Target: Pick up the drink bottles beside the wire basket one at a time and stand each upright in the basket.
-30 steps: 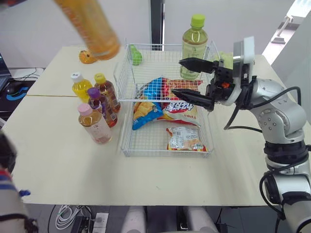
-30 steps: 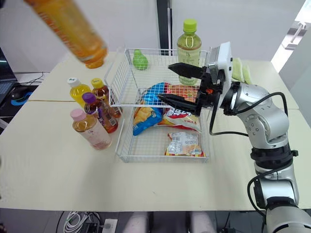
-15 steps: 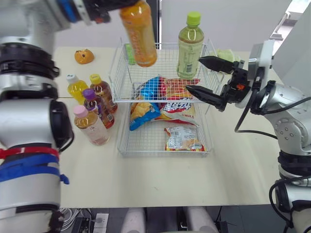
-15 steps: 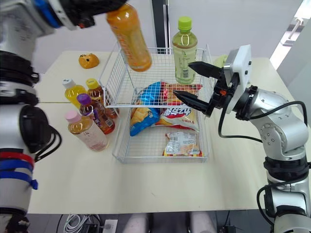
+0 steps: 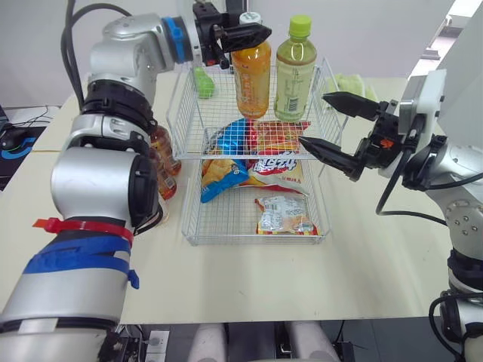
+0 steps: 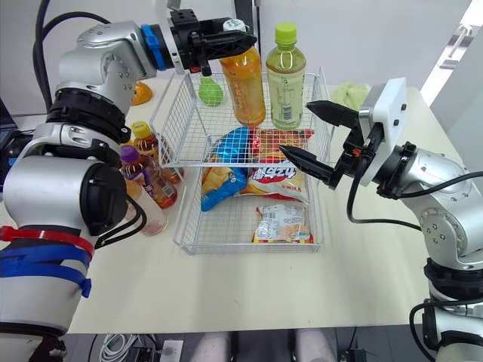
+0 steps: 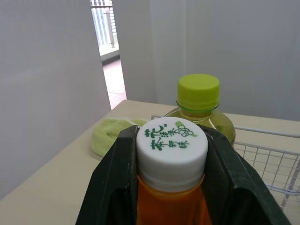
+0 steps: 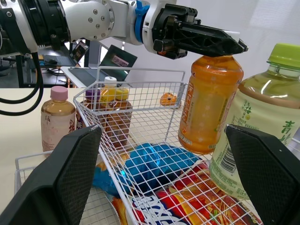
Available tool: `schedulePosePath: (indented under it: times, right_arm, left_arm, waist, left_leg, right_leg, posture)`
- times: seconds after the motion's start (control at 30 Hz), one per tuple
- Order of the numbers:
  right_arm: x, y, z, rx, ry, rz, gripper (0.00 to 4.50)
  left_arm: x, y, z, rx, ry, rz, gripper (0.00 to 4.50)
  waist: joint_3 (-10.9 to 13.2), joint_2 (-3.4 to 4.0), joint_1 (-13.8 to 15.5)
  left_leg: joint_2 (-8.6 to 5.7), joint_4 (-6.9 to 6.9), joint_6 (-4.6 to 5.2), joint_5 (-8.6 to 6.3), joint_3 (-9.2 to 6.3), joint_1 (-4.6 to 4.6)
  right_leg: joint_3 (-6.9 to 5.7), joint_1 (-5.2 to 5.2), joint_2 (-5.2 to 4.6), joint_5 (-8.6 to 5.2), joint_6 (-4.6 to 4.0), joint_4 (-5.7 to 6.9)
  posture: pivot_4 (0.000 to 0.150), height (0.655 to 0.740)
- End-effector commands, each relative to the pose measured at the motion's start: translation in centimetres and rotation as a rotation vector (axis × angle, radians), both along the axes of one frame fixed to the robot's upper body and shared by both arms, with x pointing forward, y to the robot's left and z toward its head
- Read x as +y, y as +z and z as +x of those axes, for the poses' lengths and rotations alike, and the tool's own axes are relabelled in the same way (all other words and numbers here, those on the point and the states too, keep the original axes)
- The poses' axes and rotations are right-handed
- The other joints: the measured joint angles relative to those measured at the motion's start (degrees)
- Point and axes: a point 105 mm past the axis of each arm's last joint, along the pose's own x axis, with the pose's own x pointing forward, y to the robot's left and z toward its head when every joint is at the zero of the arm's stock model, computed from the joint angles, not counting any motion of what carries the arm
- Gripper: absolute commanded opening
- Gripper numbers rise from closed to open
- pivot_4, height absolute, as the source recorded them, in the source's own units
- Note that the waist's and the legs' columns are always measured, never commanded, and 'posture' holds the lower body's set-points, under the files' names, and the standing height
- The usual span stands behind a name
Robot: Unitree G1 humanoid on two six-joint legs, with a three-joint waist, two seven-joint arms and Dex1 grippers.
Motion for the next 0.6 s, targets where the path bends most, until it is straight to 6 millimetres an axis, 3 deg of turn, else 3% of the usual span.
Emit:
schedulePosePath:
  times: [0.03, 0.33, 0.6]
  right_arm:
    - [-0.5, 1.3, -1.0, -0.067, -0.018, 0.006, 4.5]
    - [-0.6, 1.4, -1.2, -0.065, -0.024, 0.005, 4.5]
    - [-0.5, 1.4, -1.3, -0.059, -0.016, 0.005, 4.5]
  left_arm:
    - [-0.8, 3.9, -1.5, -0.127, -0.027, -0.041, 1.36]
    - [-1.1, 3.4, -1.2, -0.111, -0.031, -0.05, 1.36]
    - [-1.5, 2.8, -1.3, -0.084, -0.064, -0.04, 3.92]
  waist:
    - [0.0, 0.0, 0.02]
    - [0.0, 0.0, 0.04]
    - [-0.01, 0.01, 0.05]
  left_leg:
    - [0.0, 0.0, 0.0, 0.0, 0.0, 0.0]
    - [0.0, 0.0, 0.0, 0.0, 0.0, 0.0]
    - [0.0, 0.02, 0.0, 0.0, 0.0, 0.02]
  right_leg:
    - [0.0, 0.0, 0.0, 0.0, 0.0, 0.0]
    - [0.0, 0.0, 0.0, 0.0, 0.0, 0.0]
    - [0.0, 0.03, 0.0, 0.0, 0.0, 0.03]
  posture:
    - [0.15, 0.74]
    - [0.15, 0.74]
    - [0.15, 0.74]
